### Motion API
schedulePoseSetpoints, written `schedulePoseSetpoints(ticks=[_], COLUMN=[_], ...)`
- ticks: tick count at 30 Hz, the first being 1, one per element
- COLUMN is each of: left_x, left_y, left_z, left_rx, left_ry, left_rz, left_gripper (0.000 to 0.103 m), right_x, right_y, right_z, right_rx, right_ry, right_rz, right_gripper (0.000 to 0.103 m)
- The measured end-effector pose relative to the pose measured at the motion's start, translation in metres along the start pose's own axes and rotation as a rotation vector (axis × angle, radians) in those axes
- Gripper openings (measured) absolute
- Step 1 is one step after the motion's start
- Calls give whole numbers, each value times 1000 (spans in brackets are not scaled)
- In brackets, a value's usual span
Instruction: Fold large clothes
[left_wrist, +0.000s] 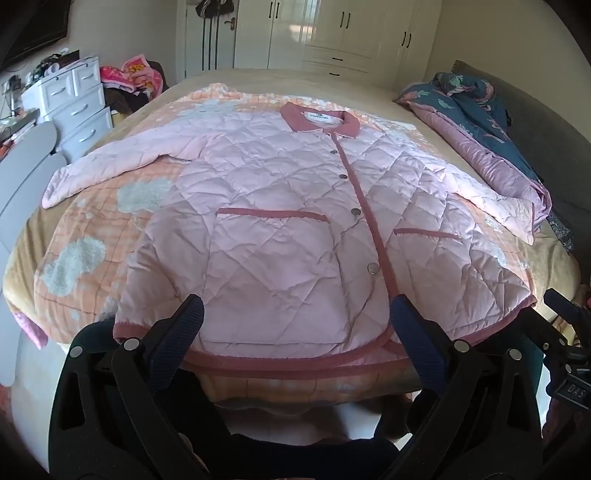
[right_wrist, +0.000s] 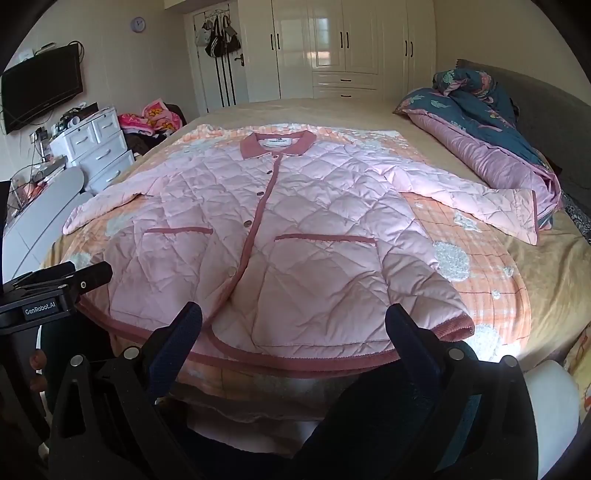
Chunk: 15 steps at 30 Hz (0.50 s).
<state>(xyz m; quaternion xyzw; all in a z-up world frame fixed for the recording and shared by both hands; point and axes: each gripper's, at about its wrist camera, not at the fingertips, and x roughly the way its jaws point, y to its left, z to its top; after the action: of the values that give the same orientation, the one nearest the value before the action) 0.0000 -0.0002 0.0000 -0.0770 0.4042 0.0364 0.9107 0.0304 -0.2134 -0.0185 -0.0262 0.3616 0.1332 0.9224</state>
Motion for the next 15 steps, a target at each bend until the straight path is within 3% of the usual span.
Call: schedulePoseSetpoints(ticks=[15], left_x=[-3], left_y=[2], left_z=[6], left_rx=[-4], left_ry=[-8], left_rz=[-4], left_gripper=[95], right_x=[1], right_y=[0], right_z=[-1], right_rx=[0], right_ry=[1], right_rz=[-1], right_gripper=[99])
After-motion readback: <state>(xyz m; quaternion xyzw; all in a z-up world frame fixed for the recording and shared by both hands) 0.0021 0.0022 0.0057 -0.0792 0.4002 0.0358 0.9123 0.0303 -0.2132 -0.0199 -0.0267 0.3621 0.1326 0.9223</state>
